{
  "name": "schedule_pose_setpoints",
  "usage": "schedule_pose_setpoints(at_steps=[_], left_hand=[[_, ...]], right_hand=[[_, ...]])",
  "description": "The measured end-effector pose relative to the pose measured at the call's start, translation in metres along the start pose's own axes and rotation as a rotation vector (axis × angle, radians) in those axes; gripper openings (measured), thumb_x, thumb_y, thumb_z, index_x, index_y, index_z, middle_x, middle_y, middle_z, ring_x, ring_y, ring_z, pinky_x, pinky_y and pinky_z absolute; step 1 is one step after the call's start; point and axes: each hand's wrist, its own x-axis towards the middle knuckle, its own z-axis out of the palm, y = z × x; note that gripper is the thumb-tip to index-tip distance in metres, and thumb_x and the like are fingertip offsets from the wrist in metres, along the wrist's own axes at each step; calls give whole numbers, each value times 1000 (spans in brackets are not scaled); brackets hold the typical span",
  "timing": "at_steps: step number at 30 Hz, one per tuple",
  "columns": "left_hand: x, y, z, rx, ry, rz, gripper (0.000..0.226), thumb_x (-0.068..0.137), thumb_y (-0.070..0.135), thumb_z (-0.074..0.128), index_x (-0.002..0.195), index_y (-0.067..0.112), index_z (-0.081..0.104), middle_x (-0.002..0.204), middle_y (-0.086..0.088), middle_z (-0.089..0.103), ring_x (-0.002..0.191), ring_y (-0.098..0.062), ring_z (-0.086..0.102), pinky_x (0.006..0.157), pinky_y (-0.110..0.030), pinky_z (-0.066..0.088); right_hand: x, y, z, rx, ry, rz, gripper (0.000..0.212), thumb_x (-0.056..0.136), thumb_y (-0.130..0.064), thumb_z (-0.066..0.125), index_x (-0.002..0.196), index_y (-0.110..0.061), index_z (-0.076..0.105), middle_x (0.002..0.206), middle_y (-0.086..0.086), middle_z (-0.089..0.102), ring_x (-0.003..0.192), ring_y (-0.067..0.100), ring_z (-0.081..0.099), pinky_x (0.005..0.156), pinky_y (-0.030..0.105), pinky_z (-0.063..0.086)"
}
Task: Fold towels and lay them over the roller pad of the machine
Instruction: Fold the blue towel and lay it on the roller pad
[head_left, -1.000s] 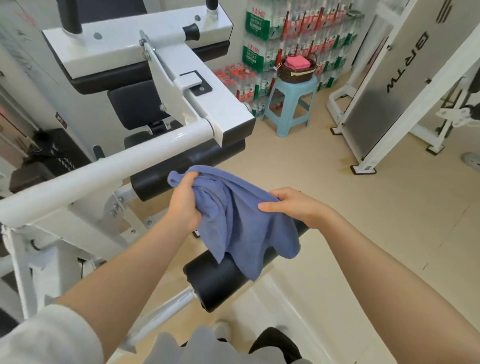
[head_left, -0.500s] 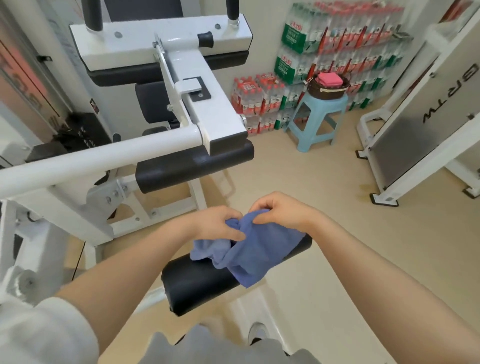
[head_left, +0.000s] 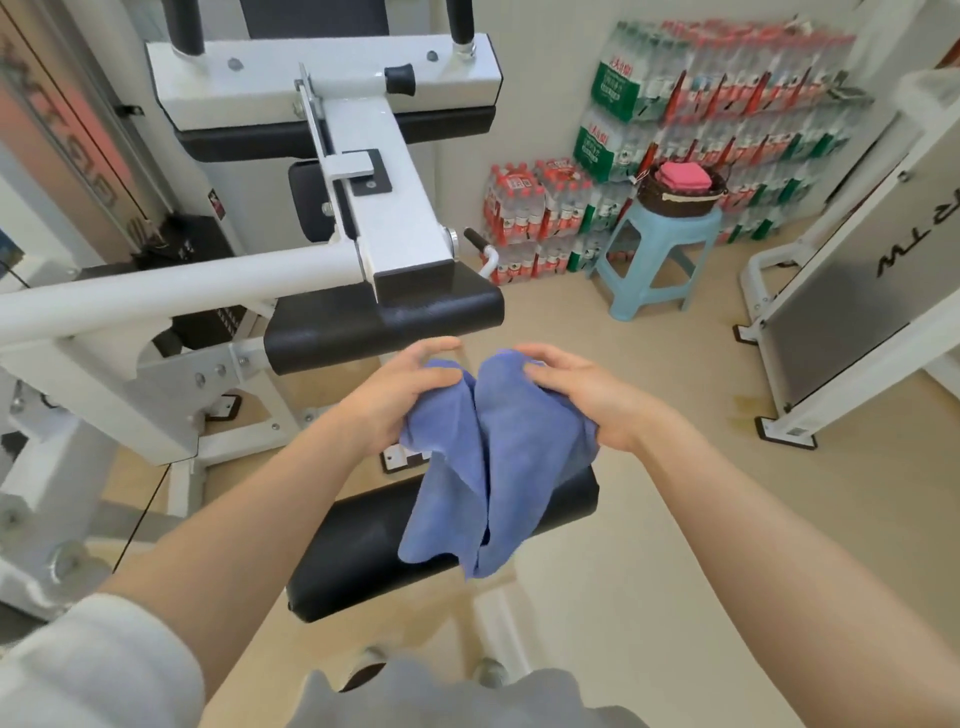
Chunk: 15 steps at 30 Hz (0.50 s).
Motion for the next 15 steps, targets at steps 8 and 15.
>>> schedule_pose_setpoints(at_steps=[8,15], left_hand=[[-12,10,37,586,-84,84,36,78,27,62,112,34,56,122,6,56,112,-15,55,98,-40,46],[-21,0,34,839,45,101,29,86,25,63,114,23,56,104,6,62,94,-19,59,85,-35,50]], right_hand=[[6,9,-5,-217,-252,26,33,82,-15,61,111,-30,62,114,8,68,107,24,63,98,36,47],[3,14,-16,-84,-233,-24,21,91,-11,53,73,-17,62,70,-1,66,64,11,62,62,24,47]])
